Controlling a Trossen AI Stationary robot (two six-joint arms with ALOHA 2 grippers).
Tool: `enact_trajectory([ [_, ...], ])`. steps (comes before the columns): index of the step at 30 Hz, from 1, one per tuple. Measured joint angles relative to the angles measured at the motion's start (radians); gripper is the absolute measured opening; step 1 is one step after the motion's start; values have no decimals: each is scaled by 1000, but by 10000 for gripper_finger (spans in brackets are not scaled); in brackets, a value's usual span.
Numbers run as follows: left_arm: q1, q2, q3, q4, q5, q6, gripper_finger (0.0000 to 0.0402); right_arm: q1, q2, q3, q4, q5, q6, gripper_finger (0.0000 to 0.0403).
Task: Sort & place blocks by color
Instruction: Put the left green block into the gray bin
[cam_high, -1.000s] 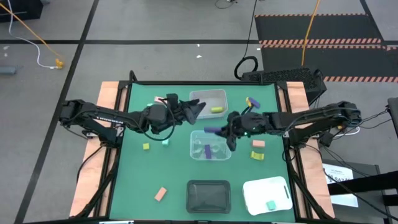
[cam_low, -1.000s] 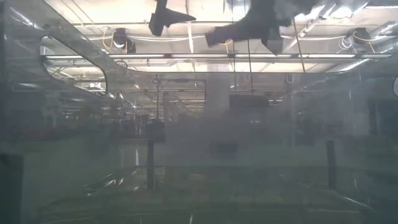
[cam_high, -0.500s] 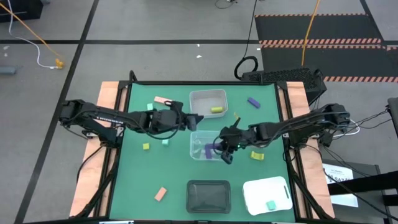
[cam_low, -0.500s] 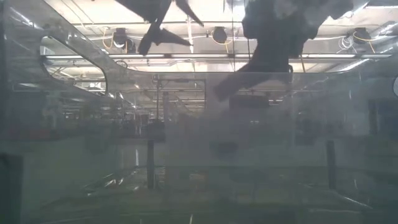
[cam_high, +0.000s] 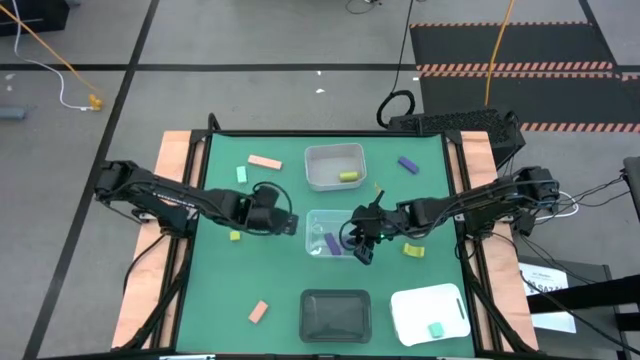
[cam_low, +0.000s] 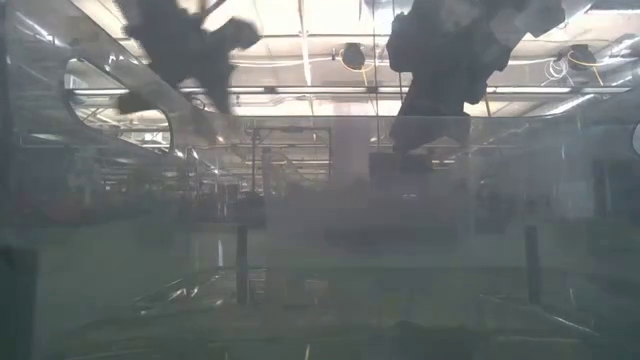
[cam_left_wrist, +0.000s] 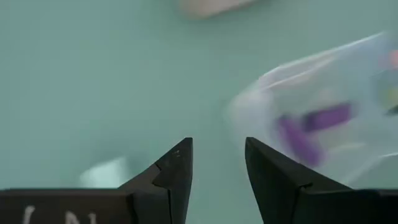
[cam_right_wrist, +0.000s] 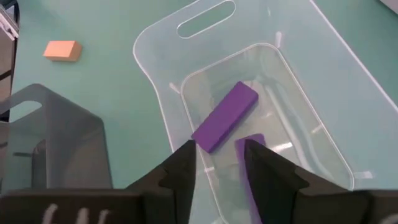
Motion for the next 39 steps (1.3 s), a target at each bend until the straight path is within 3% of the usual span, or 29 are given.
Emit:
enact_trajectory([
  [6,-66,0,0,-333,80,-101,145,-2,0,0,0,0,0,181],
  [13,-113,0,-4,-535,154,-191,145,-2,0,0,0,0,14,217],
  [18,-137,-1,-62,-530,224,-244,161,-2,-1,0,0,-1,51,219],
  [26,-147,-1,-166,-521,232,-422,230,-2,-1,0,0,-1,70,218],
  [31,-144,-1,-227,-380,232,-484,255,-2,-1,0,3,-1,70,218],
  [39,-145,-2,-369,-195,226,-683,257,-2,-1,0,7,-1,70,217],
])
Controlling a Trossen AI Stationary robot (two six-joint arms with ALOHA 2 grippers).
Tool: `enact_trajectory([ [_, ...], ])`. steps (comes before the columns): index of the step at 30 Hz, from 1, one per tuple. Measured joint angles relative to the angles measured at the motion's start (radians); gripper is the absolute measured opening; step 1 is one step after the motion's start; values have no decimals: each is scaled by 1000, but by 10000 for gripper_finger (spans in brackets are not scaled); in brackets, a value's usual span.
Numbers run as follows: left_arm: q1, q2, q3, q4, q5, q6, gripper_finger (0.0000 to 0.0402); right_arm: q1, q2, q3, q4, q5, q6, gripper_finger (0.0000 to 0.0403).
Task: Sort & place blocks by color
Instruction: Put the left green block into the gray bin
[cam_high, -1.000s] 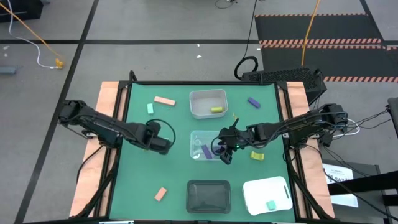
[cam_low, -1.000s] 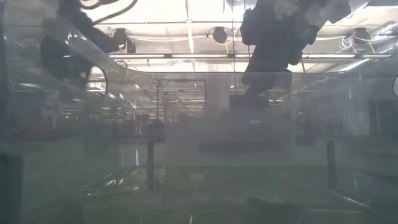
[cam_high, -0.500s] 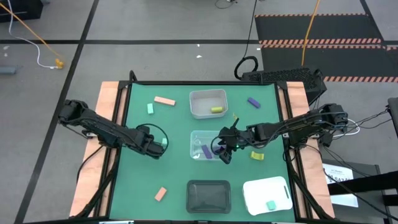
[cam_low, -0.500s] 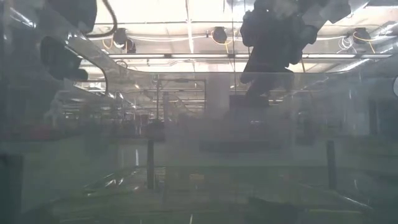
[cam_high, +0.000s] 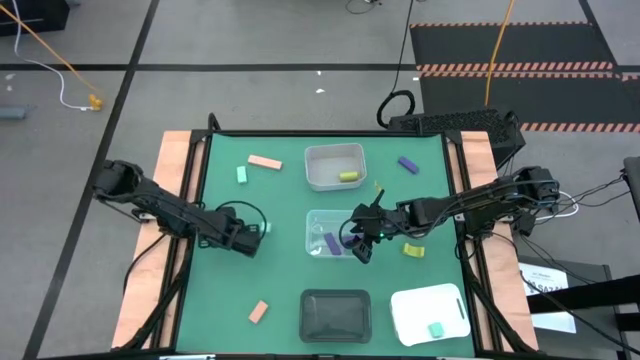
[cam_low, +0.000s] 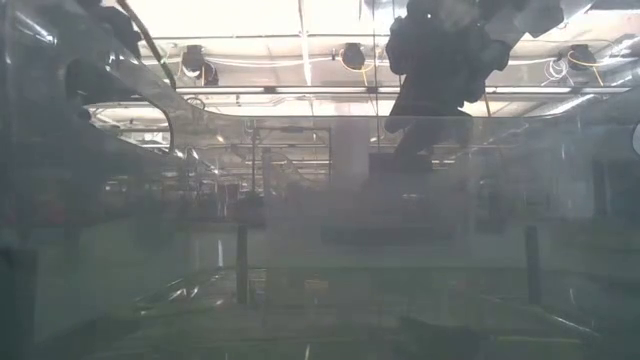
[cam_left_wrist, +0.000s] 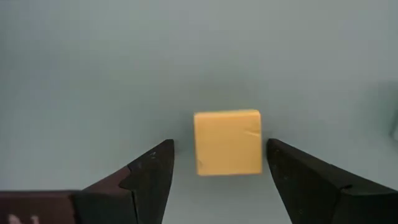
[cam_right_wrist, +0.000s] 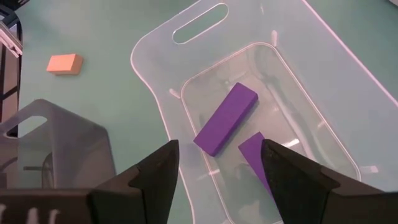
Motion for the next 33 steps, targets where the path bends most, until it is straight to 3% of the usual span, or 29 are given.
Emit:
enact_trajectory([
  [7,-1,-2,-24,27,-11,-2,247,0,0,0,0,0,0,217],
  [14,0,0,-24,27,-41,53,137,0,0,0,0,1,0,217],
  [19,0,4,5,20,-50,96,135,-1,0,0,0,3,0,217],
  [27,8,4,149,25,-296,150,135,-46,0,0,1,7,0,217],
  [33,41,2,305,67,-477,378,135,-111,0,0,156,5,1,217],
])
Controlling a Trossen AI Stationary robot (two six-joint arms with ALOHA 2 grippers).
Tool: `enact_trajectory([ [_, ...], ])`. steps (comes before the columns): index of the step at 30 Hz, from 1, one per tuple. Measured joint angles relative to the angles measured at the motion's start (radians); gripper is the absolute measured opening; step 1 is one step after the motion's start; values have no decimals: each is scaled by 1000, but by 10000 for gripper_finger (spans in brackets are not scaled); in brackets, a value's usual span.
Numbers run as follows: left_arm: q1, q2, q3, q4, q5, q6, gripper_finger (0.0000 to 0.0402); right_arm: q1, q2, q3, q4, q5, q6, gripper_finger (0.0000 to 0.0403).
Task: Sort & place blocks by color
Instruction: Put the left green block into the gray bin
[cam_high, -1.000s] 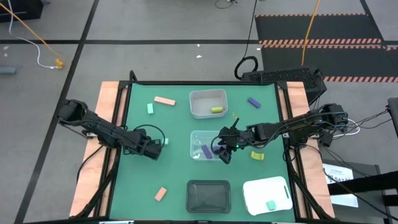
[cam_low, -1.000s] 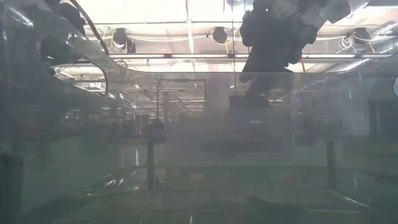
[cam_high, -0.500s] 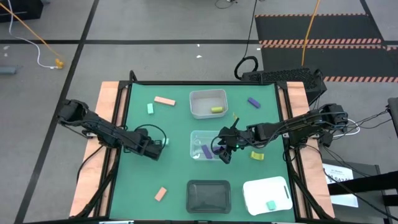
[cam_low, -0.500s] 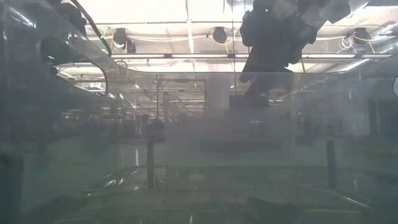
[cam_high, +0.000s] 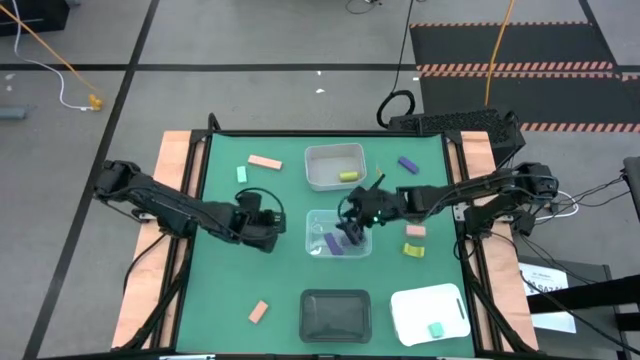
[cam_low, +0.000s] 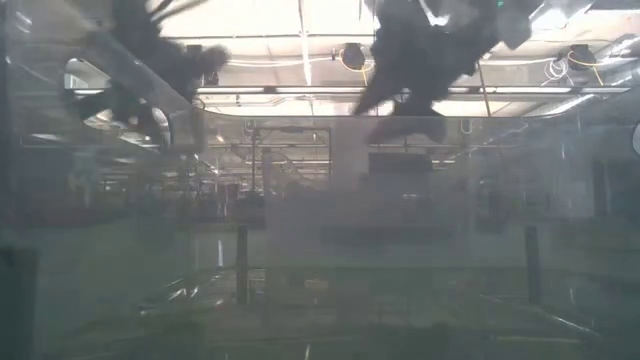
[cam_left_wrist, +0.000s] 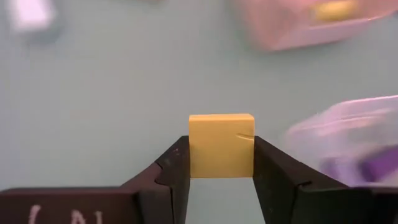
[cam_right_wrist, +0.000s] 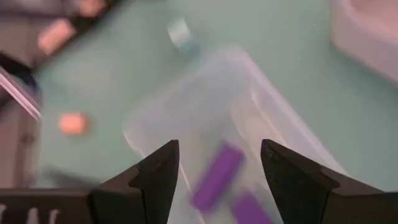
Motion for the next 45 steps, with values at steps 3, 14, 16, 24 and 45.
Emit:
enact_trajectory([
  [3,34,0,60,93,-43,232,135,-37,0,0,131,-1,8,217],
  [14,139,-1,118,538,74,1196,135,-182,0,0,372,-268,254,223],
  [16,154,-1,118,567,129,1273,135,-191,0,0,378,-294,286,230],
  [24,202,-1,118,600,241,1329,135,-194,1,0,410,-288,351,263],
  [45,234,-1,118,664,277,1630,135,-194,8,0,471,-155,445,258],
])
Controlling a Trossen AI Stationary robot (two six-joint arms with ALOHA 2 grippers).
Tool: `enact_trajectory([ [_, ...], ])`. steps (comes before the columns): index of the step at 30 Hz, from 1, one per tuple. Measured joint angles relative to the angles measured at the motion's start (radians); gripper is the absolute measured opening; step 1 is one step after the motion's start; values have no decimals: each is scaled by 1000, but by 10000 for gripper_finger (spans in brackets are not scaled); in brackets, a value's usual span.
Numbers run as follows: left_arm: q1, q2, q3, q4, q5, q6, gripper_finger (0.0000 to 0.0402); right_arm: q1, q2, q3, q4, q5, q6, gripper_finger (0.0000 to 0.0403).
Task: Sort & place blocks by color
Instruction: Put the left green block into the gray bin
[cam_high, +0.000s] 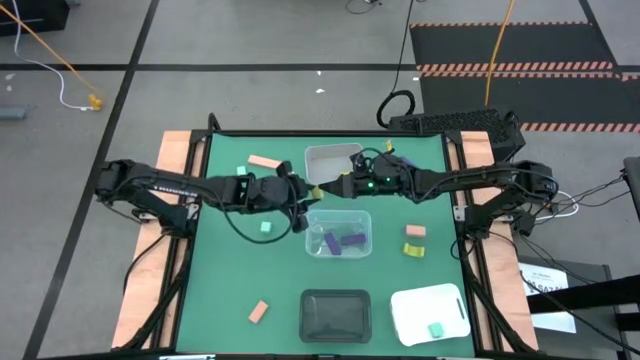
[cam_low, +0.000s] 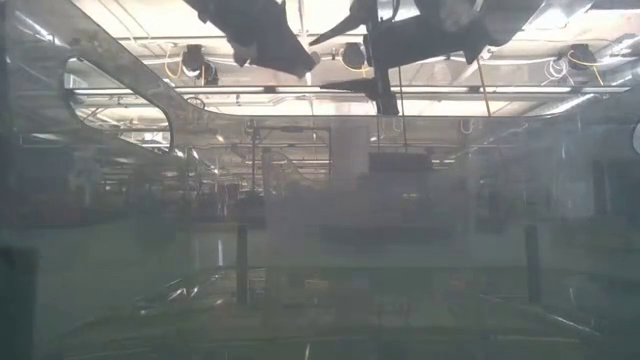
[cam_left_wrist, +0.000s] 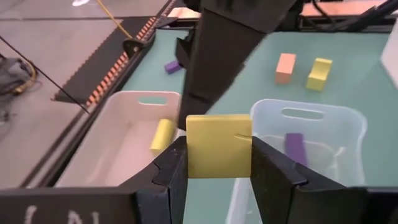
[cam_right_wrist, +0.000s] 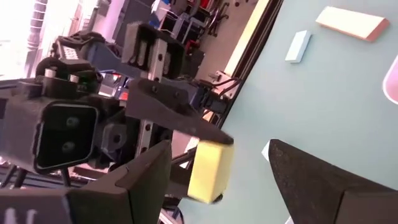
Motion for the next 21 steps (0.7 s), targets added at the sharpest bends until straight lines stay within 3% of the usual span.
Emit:
enact_trajectory([
  [21,70,81,3,66,34,95,135,-23,1,0,-21,55,-52,258],
])
